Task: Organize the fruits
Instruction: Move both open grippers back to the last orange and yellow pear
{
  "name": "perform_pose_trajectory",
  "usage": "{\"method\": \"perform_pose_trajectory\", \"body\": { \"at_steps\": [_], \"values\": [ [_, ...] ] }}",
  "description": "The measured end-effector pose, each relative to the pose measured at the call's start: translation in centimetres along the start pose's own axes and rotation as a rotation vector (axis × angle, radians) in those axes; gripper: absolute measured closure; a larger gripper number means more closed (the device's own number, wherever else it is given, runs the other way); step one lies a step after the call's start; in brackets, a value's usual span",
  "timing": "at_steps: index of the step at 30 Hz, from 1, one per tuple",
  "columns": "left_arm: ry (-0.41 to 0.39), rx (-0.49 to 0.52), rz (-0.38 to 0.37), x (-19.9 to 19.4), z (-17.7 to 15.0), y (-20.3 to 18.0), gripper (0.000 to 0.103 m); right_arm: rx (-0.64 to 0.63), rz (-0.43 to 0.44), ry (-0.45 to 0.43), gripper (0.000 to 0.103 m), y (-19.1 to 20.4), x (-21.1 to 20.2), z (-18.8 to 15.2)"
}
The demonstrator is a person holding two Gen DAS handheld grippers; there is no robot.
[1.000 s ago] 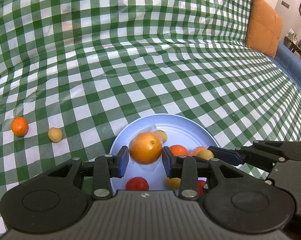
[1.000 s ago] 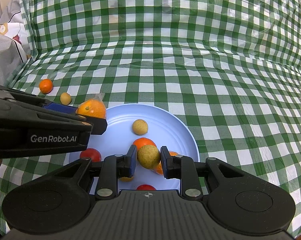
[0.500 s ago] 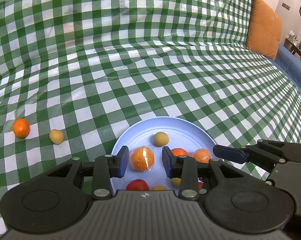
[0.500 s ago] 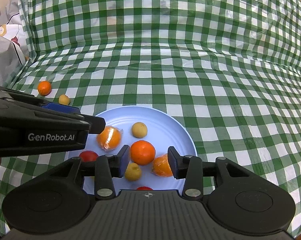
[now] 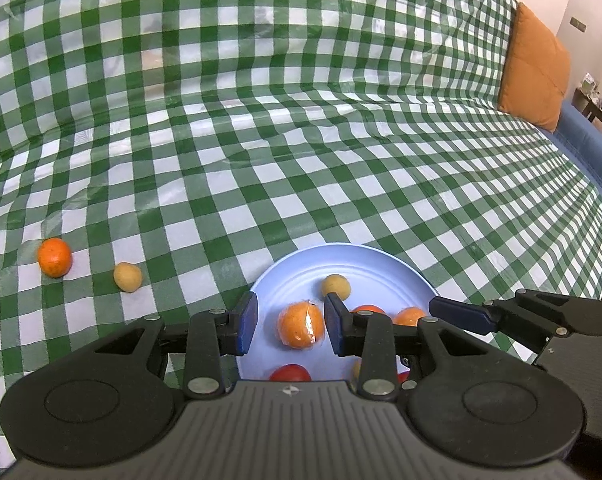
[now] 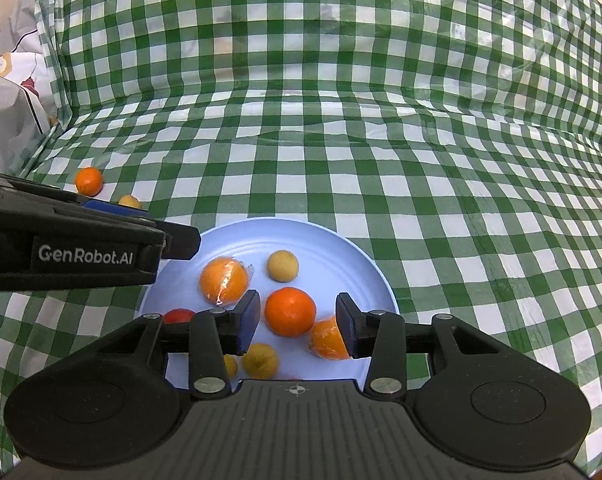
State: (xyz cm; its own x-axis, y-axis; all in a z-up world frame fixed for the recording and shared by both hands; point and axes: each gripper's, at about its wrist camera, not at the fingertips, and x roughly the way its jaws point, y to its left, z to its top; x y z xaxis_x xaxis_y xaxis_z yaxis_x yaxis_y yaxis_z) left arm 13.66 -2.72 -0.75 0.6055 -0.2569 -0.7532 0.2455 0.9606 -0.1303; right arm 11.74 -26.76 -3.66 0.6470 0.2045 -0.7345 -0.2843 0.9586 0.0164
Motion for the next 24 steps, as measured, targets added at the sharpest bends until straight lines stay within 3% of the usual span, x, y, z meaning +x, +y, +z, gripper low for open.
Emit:
{"method": "perform_pose_trajectory", "body": {
  "at_steps": [14, 24],
  "values": [
    [-0.017, -0.034, 0.033, -1.0, -0.2, 3.2, 0.063, -0.019, 0.014, -0.021, 0.059, 2.2, 0.1, 0.6],
    [-0.003, -0.130, 0.091, 0.3, -1.2, 8.7, 0.063, -0.043, 0.032, -0.024, 0.060, 4.2, 0.6, 0.8]
  ]
}}
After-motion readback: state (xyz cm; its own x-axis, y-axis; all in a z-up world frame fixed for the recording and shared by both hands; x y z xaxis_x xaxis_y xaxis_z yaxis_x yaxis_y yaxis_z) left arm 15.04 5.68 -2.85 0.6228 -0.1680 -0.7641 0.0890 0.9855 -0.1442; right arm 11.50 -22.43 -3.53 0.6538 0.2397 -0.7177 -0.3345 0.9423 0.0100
